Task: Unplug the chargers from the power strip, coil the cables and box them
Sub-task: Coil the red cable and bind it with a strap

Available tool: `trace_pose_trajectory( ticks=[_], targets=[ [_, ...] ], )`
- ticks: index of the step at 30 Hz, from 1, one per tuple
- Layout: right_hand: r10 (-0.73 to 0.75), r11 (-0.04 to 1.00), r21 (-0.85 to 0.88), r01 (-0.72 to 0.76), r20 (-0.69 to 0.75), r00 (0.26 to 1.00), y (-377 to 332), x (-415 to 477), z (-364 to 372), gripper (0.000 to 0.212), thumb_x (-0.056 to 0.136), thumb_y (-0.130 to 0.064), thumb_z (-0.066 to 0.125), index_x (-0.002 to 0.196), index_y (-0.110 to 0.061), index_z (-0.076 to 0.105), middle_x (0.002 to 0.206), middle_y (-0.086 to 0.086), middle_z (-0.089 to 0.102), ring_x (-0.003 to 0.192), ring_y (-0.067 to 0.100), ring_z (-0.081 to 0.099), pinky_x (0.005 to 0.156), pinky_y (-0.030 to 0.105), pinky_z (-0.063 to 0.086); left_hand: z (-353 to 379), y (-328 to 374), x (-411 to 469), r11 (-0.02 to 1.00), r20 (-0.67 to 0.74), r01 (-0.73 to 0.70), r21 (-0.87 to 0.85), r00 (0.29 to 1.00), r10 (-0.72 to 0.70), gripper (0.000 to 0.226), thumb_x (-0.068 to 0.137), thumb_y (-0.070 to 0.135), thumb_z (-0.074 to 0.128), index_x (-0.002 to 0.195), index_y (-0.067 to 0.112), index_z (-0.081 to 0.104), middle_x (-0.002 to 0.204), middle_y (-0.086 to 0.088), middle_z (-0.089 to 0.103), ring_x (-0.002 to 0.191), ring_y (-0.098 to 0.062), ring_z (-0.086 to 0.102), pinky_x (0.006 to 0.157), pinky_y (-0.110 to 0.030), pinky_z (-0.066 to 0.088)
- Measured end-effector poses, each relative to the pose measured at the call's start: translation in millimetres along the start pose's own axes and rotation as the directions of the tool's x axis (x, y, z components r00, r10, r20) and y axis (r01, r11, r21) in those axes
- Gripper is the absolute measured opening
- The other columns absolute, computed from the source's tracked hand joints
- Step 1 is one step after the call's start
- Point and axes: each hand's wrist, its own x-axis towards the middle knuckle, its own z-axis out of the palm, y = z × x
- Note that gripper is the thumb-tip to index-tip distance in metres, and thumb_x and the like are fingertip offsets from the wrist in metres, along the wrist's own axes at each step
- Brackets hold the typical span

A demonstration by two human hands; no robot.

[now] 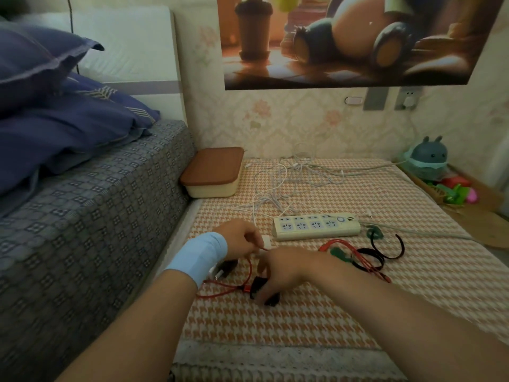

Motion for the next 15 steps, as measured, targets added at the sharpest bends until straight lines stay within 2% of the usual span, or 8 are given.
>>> trace_pose_trajectory(
  ticks=[3,5,7,9,11,12,15],
  targets=[
    [-0.008,0.998,-0.066,0.008,0.001,1.0,-2.7,-3.8,7.3,0.057,0.072,-0.054,0.084,0.114,-0.021,0.065,0.102,0.001,0.067,0.087,0.019,0.064,0.073,0.038,0.057,6.7,8.4,-10.9,0.996,0.184,0.005,0.087,0.983,-0.021,0.032,0.088,0.007,0.058,0.113,0.024,0.069,0.114,0.002,0.069,0.105,-0.016,0.063,0.095,-0.034,0.052],
    [-0.036,0.998,-0.05,0.035,-0.022,0.999,3.1,-10.5,-0.4,0.043,0.075,-0.04,0.086,0.107,-0.025,0.063,0.098,-0.002,0.064,0.084,0.018,0.062,0.068,0.033,0.053,9.6,13.6,-16.3,0.996,0.225,0.01,0.09,0.974,-0.03,0.039,0.089,0.012,0.059,0.127,0.021,0.061,0.122,0.0,0.065,0.108,-0.018,0.06,0.096,-0.033,0.05],
    [-0.031,0.997,0.063,0.037,-0.092,0.995,13.7,-19.7,-12.5,0.04,0.074,-0.035,0.087,0.102,-0.029,0.059,0.097,-0.006,0.062,0.083,0.017,0.063,0.066,0.033,0.055,8.6,18.3,-19.6,0.999,0.23,0.018,0.044,0.973,-0.028,0.041,0.089,0.02,0.062,0.13,0.02,0.059,0.122,-0.002,0.066,0.106,-0.02,0.061,0.095,-0.034,0.05],
    [-0.009,0.955,0.289,0.065,-0.193,0.981,23.3,-33.5,-28.3,0.044,0.073,-0.026,0.09,0.105,-0.027,0.06,0.106,-0.002,0.063,0.084,0.02,0.069,0.065,0.032,0.06,2.8,22.4,-20.4,1.0,0.188,0.008,-0.025,0.982,-0.003,0.029,0.091,0.027,0.061,0.118,0.019,0.065,0.107,-0.005,0.071,0.094,-0.021,0.066,0.088,-0.034,0.053],
    [0.024,0.837,0.526,0.15,-0.309,0.951,31.4,-50.4,-43.3,0.045,0.074,-0.014,0.089,0.109,-0.024,0.064,0.11,0.004,0.064,0.083,0.023,0.07,0.063,0.029,0.06,-6.3,27.2,-20.4,0.973,0.106,0.038,-0.227,0.994,-0.014,0.016,0.094,0.027,0.059,0.102,0.017,0.068,0.09,-0.006,0.072,0.078,-0.02,0.068,0.078,-0.032,0.056],
    [0.046,0.774,0.6,0.2,-0.369,0.928,34.1,-58.5,-50.0,0.046,0.074,-0.009,0.089,0.111,-0.024,0.065,0.111,0.005,0.065,0.082,0.022,0.07,0.063,0.028,0.059,-10.9,30.4,-20.0,0.926,0.089,0.059,-0.372,0.996,-0.028,0.016,0.095,0.024,0.058,0.102,0.013,0.067,0.088,-0.009,0.07,0.073,-0.021,0.068,0.075,-0.033,0.058],
    [0.087,0.631,0.695,0.345,-0.505,0.859,38.3,-74.5,-64.5,0.056,0.077,0.001,0.083,0.123,-0.026,0.066,0.114,0.007,0.068,0.086,0.02,0.068,0.068,0.029,0.056,-24.2,48.5,-19.5,0.699,0.109,0.071,-0.712,0.994,0.01,0.018,0.099,0.015,0.051,0.112,0.008,0.06,0.085,-0.008,0.063,0.064,-0.018,0.06,0.06,-0.029,0.054]
  ],
)
